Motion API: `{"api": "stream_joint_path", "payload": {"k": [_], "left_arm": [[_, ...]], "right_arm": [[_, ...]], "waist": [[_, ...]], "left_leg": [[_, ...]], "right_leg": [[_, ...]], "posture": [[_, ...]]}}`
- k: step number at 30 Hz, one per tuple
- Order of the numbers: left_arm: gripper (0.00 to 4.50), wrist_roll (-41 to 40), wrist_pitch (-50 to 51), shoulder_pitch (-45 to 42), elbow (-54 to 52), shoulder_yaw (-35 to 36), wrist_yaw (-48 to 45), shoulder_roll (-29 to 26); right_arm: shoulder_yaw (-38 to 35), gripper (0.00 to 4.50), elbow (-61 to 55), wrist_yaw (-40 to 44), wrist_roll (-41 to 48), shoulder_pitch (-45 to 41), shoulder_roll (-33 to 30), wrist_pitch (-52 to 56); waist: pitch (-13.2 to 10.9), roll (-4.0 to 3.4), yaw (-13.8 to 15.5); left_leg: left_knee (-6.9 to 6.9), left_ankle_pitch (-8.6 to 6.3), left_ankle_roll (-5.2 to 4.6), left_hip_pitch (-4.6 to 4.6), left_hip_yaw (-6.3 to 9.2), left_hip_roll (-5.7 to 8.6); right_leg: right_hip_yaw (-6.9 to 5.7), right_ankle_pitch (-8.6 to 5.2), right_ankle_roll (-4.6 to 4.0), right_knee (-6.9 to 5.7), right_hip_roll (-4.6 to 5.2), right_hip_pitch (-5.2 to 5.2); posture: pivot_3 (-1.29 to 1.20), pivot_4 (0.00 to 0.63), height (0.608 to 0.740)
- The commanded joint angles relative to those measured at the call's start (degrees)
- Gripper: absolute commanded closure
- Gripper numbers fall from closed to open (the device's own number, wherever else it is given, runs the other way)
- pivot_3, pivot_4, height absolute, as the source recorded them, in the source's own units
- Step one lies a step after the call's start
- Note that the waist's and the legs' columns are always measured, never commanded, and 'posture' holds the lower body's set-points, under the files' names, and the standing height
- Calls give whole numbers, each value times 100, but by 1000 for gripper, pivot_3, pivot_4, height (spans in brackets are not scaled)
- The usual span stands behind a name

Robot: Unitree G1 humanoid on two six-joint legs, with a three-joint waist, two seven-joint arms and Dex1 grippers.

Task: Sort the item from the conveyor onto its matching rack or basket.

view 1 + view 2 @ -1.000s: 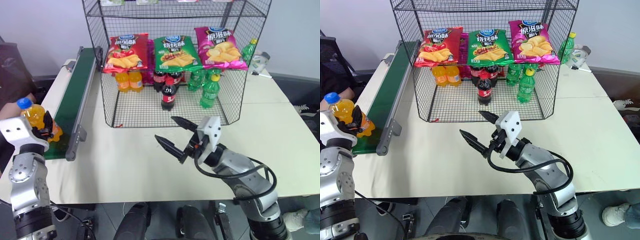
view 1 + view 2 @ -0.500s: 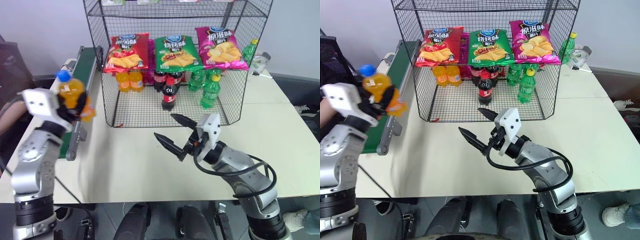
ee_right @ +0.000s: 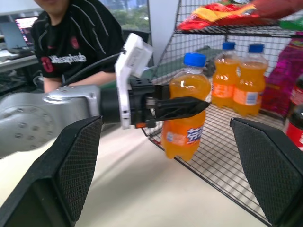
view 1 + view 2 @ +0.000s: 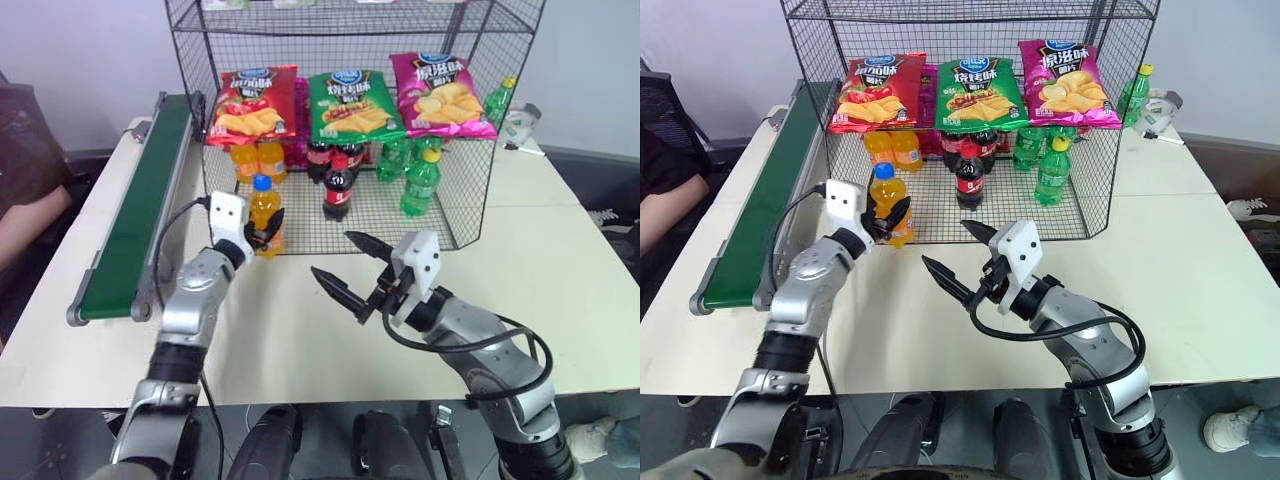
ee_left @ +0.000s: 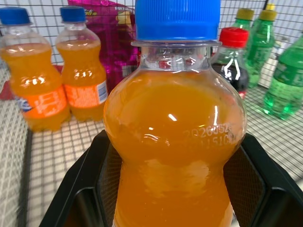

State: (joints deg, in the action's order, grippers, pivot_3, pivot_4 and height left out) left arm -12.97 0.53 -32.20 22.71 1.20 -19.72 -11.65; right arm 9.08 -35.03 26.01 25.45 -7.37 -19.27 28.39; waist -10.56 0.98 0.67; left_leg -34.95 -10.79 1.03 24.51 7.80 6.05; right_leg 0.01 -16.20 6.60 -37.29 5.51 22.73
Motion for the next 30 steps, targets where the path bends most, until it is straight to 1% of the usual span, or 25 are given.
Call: {"api": "stream_joint_path", "payload": {"k": [1,4,7,12,15,17,18,19,20,26,30], "left_arm": [[1958,152,-1079,-498,722,208,13,92],[1958,202,-1635,-912,1662,350,184,179],[1958,270,-2064,-1160,2319,458,323,219],[1958,412,-2642,-1318,3013,504,428,261],[1958,317,-2687,-1365,3221,584,330,305],[986,226,-2671,-1363,3252,645,180,324],[691,216,-2675,-1353,3243,666,145,326],[257,219,-2680,-1338,3229,677,128,320],[100,218,-2686,-1312,3198,689,105,312],[100,190,-2608,-989,2643,735,-48,232],[100,37,-2192,-432,1472,722,-170,156]], "right_arm": [[0,0,-195,-24,-35,-45,35,-97],[5,0,-163,-35,-91,-49,50,-134],[1,0,-136,-26,-125,-29,63,-176],[-23,0,-75,39,-163,37,64,-284],[-45,0,-80,75,-150,57,52,-309],[-62,0,-89,90,-133,44,50,-294],[-67,0,-90,96,-130,38,50,-291],[-68,0,-87,99,-130,33,53,-289],[-69,0,-84,103,-131,30,57,-289],[-70,0,-140,57,-97,-66,93,-178],[-44,0,-211,-13,-83,-118,115,-95]], "waist": [[0,0,-7],[0,0,0],[0,0,-6],[0,1,-4],[0,1,-4],[0,1,-4],[0,1,-4],[1,1,-6],[1,1,-7],[1,1,-21],[1,1,-43]], "left_leg": [[1,0,0,0,0,0],[-1,0,0,0,0,1],[-4,0,-1,0,0,2],[-5,1,-1,0,0,5],[-8,1,-1,0,0,6],[-10,1,-2,0,1,7],[-10,1,-2,0,1,7],[-11,1,-2,-1,1,6],[-11,1,-2,-2,1,6],[-10,1,-2,-2,1,6],[-9,1,-1,-2,1,5]], "right_leg": [[0,0,0,0,0,0],[-1,0,1,-1,-1,0],[-2,1,2,-2,-2,-1],[-3,1,3,-4,-6,-2],[-3,1,3,-8,-7,-3],[-5,1,3,-11,-7,-3],[-5,1,4,-12,-7,-4],[-5,1,4,-13,-7,-3],[-5,1,4,-14,-7,-4],[-4,1,3,-16,-8,-3],[-3,1,3,-18,-8,-2]], "posture": [[0,150,740],[0,150,740],[0,150,740],[0,150,740],[0,150,740],[0,150,740],[0,150,740],[0,150,740],[0,150,740],[0,150,740],[0,150,740]]}}
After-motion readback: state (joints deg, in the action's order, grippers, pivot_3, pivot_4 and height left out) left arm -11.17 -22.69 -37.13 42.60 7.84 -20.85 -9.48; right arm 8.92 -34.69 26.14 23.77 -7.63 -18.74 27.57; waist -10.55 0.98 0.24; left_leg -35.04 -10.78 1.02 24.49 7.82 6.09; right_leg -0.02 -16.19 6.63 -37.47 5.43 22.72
